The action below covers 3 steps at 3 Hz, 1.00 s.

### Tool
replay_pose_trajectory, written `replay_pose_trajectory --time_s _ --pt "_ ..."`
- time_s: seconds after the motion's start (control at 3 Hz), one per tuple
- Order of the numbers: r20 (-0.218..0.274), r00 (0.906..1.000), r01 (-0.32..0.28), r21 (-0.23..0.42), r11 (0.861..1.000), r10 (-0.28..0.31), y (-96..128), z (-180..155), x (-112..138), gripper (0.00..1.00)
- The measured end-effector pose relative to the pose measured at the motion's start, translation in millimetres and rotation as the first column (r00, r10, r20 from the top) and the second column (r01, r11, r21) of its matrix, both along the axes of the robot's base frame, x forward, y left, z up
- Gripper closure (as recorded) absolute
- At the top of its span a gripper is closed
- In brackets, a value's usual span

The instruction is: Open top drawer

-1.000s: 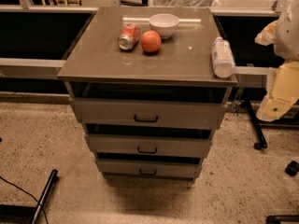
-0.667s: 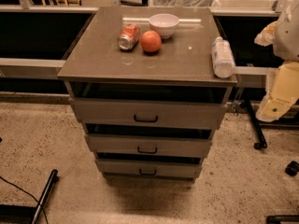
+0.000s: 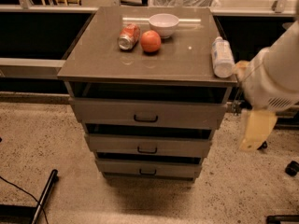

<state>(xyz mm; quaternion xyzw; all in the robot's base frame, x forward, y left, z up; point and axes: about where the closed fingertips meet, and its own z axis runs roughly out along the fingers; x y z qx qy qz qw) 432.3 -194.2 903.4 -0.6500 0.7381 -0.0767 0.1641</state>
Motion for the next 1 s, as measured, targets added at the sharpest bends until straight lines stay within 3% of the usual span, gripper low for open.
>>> replay_pose_trajectory --time_s 0.33,0.67,1.0 --pt "0.004 0.9997 -0.025 -0.004 1.0 0.025 10 -35 1 0.0" --pt "0.004 0.9997 -0.024 -0.004 1.0 0.024 10 -35 1 0.0" --pt "0.034 0.9986 -0.041 0.048 0.998 0.04 12 -77 33 0.0"
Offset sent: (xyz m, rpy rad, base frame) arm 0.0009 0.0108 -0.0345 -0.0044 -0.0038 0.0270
